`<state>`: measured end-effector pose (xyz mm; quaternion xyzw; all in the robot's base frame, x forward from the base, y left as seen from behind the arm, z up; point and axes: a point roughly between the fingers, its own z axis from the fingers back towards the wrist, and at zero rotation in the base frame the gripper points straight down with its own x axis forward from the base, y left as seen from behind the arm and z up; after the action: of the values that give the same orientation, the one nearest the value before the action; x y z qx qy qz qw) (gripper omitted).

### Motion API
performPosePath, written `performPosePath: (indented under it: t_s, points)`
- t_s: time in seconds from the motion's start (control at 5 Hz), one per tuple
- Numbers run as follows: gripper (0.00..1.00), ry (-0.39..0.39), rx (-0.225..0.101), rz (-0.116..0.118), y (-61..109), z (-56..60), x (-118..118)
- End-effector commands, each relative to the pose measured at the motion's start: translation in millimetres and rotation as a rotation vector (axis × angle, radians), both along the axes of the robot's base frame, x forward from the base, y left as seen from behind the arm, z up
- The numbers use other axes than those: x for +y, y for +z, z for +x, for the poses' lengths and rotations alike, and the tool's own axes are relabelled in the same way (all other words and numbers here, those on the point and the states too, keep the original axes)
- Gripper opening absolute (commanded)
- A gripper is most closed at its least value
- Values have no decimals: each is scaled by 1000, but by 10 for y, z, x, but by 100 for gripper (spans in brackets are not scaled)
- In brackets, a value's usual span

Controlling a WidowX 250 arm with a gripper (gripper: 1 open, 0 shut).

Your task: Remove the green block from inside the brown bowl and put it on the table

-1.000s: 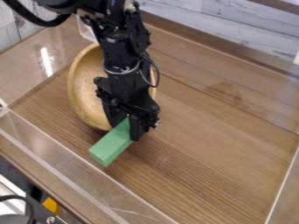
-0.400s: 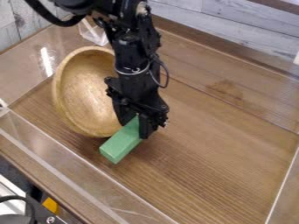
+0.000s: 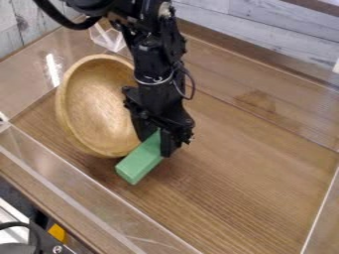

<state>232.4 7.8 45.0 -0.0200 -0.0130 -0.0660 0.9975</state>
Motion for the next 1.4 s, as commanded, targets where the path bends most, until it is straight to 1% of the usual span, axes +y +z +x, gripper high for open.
performPosePath:
  t_s: [0.0, 1.2]
  points:
    - [0, -6, -44, 0, 98, 113, -14]
    - [0, -39, -59, -18, 168, 174, -105]
